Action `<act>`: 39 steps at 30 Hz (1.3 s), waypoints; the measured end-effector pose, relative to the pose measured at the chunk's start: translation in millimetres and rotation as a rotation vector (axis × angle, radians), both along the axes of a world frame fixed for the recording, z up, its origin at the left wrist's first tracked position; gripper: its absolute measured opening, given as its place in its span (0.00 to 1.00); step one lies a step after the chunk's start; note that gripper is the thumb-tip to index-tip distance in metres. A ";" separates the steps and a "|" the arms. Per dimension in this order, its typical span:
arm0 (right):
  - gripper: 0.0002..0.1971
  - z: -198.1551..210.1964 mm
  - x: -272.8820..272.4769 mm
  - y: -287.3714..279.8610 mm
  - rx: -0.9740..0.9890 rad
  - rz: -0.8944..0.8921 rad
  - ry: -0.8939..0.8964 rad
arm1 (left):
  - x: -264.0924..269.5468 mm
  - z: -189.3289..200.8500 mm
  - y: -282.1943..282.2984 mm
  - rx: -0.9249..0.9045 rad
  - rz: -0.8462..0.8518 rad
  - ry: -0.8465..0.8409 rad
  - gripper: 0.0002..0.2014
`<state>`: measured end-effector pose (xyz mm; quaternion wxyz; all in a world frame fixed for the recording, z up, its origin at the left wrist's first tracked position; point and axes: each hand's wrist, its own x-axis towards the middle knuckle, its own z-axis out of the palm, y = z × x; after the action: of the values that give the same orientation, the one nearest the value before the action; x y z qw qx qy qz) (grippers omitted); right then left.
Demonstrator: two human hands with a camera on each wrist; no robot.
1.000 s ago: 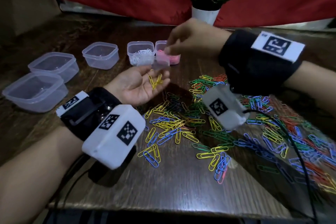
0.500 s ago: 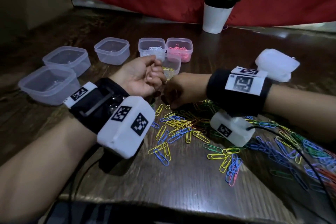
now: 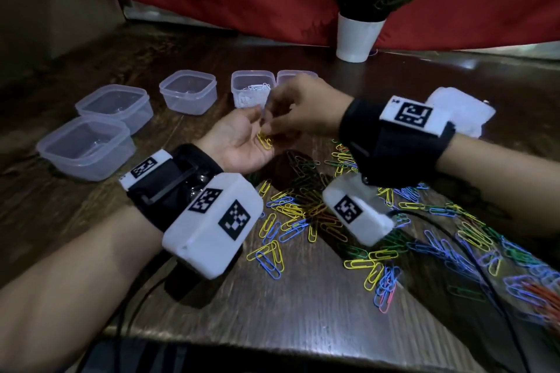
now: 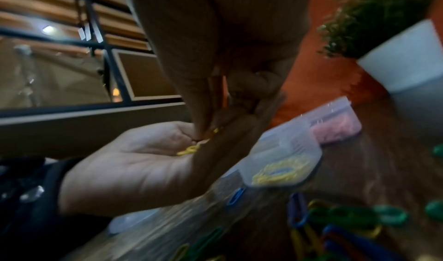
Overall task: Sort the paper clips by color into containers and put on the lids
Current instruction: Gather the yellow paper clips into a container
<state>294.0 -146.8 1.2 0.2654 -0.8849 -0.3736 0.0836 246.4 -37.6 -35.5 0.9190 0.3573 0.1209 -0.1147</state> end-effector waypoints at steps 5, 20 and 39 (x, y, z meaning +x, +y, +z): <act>0.09 6.5 2.6 -16.0 0.136 0.002 0.012 | 2.6 9.4 12.7 0.123 -0.092 0.116 0.18; 0.14 -26.7 -23.6 -13.0 -0.427 0.361 -0.001 | -5.7 7.3 14.4 0.164 -0.167 0.087 0.07; 0.14 -26.3 -10.1 -52.2 -0.056 0.001 0.567 | -1.2 1.9 19.1 -0.021 0.055 0.152 0.20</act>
<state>283.9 -199.0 -25.1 0.3348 -0.8329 -0.2824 0.3382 245.3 -18.5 -33.6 0.9136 0.3346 0.1989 -0.1176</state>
